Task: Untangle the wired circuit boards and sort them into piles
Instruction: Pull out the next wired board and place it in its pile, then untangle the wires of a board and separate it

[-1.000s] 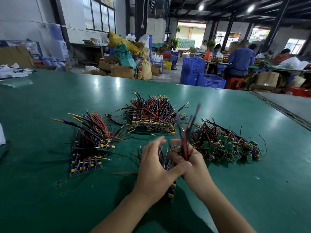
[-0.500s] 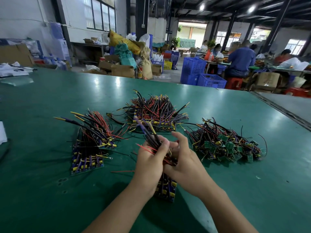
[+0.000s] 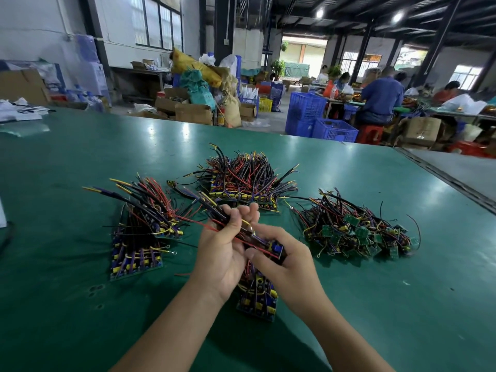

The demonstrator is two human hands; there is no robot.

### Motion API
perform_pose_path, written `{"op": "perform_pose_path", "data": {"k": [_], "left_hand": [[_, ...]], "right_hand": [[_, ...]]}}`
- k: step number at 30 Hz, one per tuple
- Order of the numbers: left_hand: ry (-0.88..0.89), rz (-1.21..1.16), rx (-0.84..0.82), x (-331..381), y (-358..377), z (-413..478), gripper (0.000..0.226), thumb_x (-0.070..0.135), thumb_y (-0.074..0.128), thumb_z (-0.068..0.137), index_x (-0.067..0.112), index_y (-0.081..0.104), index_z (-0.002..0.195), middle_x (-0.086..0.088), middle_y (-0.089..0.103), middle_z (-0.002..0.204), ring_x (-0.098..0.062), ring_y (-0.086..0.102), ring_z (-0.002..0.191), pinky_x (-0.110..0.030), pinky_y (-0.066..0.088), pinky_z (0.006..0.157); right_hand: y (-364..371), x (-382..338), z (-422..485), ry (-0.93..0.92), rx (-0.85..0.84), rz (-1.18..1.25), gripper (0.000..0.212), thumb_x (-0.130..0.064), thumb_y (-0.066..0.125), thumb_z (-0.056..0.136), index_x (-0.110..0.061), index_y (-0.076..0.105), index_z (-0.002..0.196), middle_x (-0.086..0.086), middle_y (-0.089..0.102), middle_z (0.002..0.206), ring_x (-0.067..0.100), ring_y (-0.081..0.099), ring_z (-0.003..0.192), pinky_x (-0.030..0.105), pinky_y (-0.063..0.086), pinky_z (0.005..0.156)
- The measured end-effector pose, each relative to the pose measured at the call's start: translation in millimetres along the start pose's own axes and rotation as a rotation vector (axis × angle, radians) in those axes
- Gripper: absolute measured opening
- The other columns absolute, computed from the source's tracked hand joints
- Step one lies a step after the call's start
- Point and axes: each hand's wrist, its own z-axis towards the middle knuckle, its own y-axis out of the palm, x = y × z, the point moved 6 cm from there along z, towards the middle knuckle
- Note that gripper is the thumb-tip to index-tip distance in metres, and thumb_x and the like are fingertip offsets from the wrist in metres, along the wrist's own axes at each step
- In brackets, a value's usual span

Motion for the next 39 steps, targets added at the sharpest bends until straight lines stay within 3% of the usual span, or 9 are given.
{"op": "perform_pose_path", "data": {"k": [7, 11, 16, 19, 24, 28, 31, 34, 39], "left_hand": [[-0.026, 0.128, -0.029, -8, -4, 3, 0.017, 0.019, 0.059, 0.082, 0.014, 0.056, 0.098, -0.011, 0.068, 0.096, -0.022, 0.066, 0.097, -0.036, 0.053, 0.091], [-0.114, 0.181, -0.07, -13, -2, 0, 0.044, 0.028, 0.06, 0.08, 0.013, 0.051, 0.12, -0.012, 0.065, 0.114, -0.02, 0.062, 0.109, -0.034, 0.045, 0.101], [-0.116, 0.319, -0.059, -14, -9, -2, 0.046, 0.024, 0.062, 0.078, 0.021, 0.049, 0.122, -0.012, 0.066, 0.12, -0.02, 0.063, 0.114, -0.032, 0.051, 0.094], [-0.076, 0.429, -0.057, -14, -10, -2, 0.039, 0.016, 0.064, 0.083, 0.018, 0.052, 0.12, -0.009, 0.069, 0.113, -0.019, 0.065, 0.111, -0.032, 0.051, 0.093], [-0.024, 0.643, -0.044, -17, -10, -5, 0.03, 0.003, 0.059, 0.092, 0.019, 0.054, 0.117, -0.003, 0.071, 0.108, -0.015, 0.065, 0.106, -0.033, 0.051, 0.094], [0.005, 0.709, -0.021, -13, -13, -4, 0.03, 0.004, 0.059, 0.092, 0.022, 0.054, 0.115, 0.001, 0.071, 0.105, -0.012, 0.065, 0.103, -0.032, 0.052, 0.091], [0.025, 0.78, -0.012, -12, -15, -4, 0.029, 0.006, 0.059, 0.092, 0.024, 0.054, 0.114, 0.005, 0.071, 0.104, -0.01, 0.065, 0.103, -0.029, 0.051, 0.09], [0.04, 0.862, -0.008, -12, -18, -2, 0.029, 0.01, 0.061, 0.092, 0.028, 0.054, 0.113, 0.008, 0.07, 0.104, -0.006, 0.063, 0.103, -0.027, 0.048, 0.091], [0.153, 1.192, -0.046, -11, -16, -1, 0.026, 0.012, 0.063, 0.089, 0.03, 0.054, 0.105, 0.013, 0.065, 0.101, 0.005, 0.057, 0.096, -0.016, 0.044, 0.084]], "right_hand": [[-8, 11, 1, 0.071, 0.089, 0.072, 0.044, 0.004, 0.072, 0.081, -0.036, 0.073, 0.098, -0.009, 0.075, 0.087, 0.004, 0.064, 0.066, 0.02, 0.051, 0.064], [-27, 20, 10, 0.189, 0.217, 0.294, 0.035, 0.002, 0.07, 0.084, -0.03, 0.076, 0.097, -0.001, 0.075, 0.082, 0.015, 0.065, 0.062, 0.029, 0.057, 0.056], [-86, 34, 32, 0.245, 0.454, 0.458, 0.024, 0.001, 0.065, 0.086, -0.016, 0.07, 0.102, 0.003, 0.069, 0.066, 0.015, 0.06, 0.055, 0.024, 0.05, 0.048], [-136, 46, 52, 0.284, 0.561, 0.237, 0.026, -0.006, 0.069, 0.087, -0.016, 0.069, 0.111, 0.003, 0.072, 0.081, 0.02, 0.061, 0.069, 0.036, 0.058, 0.068], [-206, 63, 76, 0.338, 0.647, -0.36, 0.038, -0.022, 0.072, 0.087, -0.016, 0.066, 0.124, 0.009, 0.072, 0.097, 0.017, 0.065, 0.067, 0.031, 0.056, 0.067], [-209, 75, 86, 0.437, 0.41, -0.803, 0.051, -0.051, 0.067, 0.087, -0.011, 0.067, 0.119, 0.007, 0.065, 0.091, 0.018, 0.061, 0.069, 0.024, 0.05, 0.056], [-198, 84, 82, 0.505, 0.265, -1.084, 0.075, -0.08, 0.033, 0.086, -0.014, 0.068, 0.087, 0.013, 0.065, 0.095, 0.031, 0.058, 0.093, 0.046, 0.051, 0.084], [-187, 89, 76, 0.475, 0.217, -1.08, 0.071, -0.065, 0.017, 0.096, -0.012, 0.052, 0.064, 0.013, 0.06, 0.08, 0.028, 0.056, 0.077, 0.05, 0.049, 0.087], [-176, 98, 77, 0.554, 0.045, -1.192, 0.056, -0.057, 0.02, 0.1, -0.014, 0.052, 0.086, 0.014, 0.064, 0.102, 0.032, 0.059, 0.095, 0.048, 0.048, 0.089]]}}
